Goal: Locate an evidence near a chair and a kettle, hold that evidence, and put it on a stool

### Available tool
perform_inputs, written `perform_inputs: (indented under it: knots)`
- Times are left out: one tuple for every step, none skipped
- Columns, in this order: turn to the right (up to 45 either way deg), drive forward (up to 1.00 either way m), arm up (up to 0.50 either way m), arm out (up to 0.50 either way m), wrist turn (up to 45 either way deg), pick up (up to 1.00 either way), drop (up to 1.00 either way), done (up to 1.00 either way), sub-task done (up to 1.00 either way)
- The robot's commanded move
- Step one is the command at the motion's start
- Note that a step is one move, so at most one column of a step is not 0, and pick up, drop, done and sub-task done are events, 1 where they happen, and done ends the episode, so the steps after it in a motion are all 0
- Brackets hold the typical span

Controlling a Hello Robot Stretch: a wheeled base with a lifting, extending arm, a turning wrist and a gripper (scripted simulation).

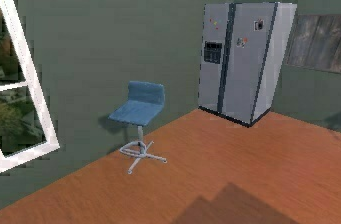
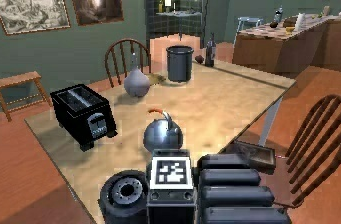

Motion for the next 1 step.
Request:
perform_inputs:
  knots:
    - [-45.0, 0.00, 0.00, 0.00, 0.0, 0.00, 0.00, 0.00, 0.00]
